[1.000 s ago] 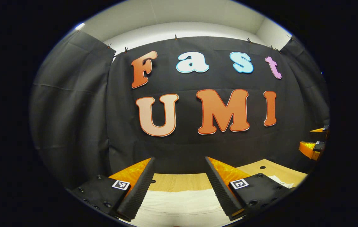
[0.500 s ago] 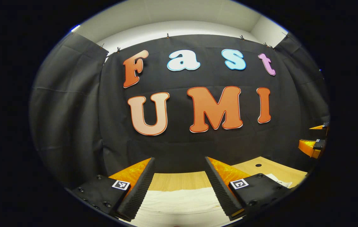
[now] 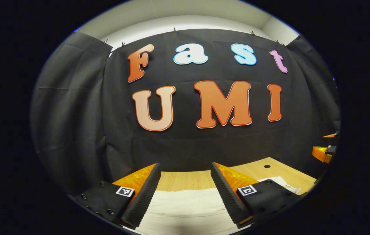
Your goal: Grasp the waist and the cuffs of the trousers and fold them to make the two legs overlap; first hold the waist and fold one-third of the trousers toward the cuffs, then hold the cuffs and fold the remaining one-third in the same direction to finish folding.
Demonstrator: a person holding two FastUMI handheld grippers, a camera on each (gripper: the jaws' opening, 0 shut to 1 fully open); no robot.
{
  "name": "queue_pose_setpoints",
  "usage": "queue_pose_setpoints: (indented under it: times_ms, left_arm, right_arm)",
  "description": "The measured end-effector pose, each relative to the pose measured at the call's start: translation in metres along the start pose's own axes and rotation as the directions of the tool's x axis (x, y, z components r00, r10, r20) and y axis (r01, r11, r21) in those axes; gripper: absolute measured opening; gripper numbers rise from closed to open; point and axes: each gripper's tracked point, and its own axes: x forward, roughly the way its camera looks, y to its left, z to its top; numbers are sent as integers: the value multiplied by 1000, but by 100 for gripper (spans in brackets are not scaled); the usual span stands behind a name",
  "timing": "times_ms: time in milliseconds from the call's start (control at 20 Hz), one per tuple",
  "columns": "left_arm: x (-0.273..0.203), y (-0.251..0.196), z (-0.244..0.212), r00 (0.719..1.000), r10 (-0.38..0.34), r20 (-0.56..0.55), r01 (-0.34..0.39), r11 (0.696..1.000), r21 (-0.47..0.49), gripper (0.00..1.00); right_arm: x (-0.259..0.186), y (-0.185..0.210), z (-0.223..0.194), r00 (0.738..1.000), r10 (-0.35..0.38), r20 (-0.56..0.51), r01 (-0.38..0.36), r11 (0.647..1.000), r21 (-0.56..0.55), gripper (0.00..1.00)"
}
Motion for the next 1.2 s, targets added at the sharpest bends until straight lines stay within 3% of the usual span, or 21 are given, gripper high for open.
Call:
queue_pose_setpoints:
  times_ms: [300, 650, 900, 1200]
  left_arm:
    - [1, 16, -35, 990, 52, -129, -61, 995, -73, 97]
    - [-8, 47, -77, 952, 137, -273, -180, 973, -141, 100]
    - [-30, 86, -126, 889, 214, -406, -305, 936, -174, 100]
    - [-58, 152, -198, 766, 263, -587, -479, 842, -247, 97]
  right_arm:
    - [13, -16, -46, 988, 4, -156, 10, 996, 87, 99]
    - [23, -32, -108, 939, 28, -344, 32, 985, 169, 99]
    - [18, -39, -147, 883, 82, -461, 36, 970, 242, 98]
    - [12, -34, -184, 808, 91, -583, 82, 961, 263, 99]
